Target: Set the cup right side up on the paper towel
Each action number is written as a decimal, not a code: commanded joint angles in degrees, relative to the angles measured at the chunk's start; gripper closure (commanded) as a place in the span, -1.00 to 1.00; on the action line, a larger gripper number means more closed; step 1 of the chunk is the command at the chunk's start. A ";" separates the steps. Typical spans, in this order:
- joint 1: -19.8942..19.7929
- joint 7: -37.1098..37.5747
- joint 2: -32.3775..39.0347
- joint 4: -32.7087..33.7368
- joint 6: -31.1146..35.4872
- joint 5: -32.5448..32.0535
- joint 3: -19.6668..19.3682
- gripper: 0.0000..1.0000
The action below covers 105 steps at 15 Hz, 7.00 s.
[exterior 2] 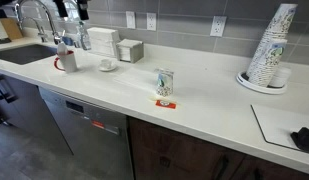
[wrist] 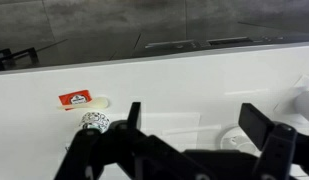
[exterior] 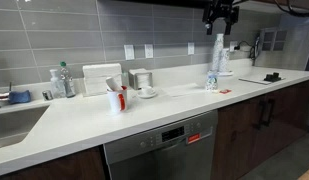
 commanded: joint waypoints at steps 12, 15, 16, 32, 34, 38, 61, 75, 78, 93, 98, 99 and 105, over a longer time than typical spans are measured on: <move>-2.64 10.38 6.65 2.31 7.38 -10.67 4.22 -1.00; -3.43 18.92 12.24 3.43 12.34 -20.71 6.77 -1.00; -3.55 21.95 14.58 4.31 12.93 -24.32 7.38 -1.00; -0.20 25.01 42.36 20.66 23.79 -36.68 0.52 -1.00; -0.01 25.17 43.91 21.46 25.33 -36.87 -0.52 -1.00; 0.04 25.04 46.30 23.01 24.63 -35.64 -2.12 -1.00; 2.17 26.67 47.47 25.24 21.71 -37.43 -6.64 1.00; 3.54 20.78 32.64 22.56 6.91 -29.12 -0.58 1.00; 4.66 24.33 32.29 24.18 -1.35 -25.21 1.42 1.00; 8.28 29.79 38.50 29.81 -2.69 -24.61 5.00 1.00; 13.93 39.44 47.82 35.93 -3.42 -31.03 4.80 1.00; 14.85 41.07 49.66 37.20 -3.53 -32.05 4.46 1.00; 17.91 47.43 60.09 44.92 -3.39 -36.85 2.43 1.00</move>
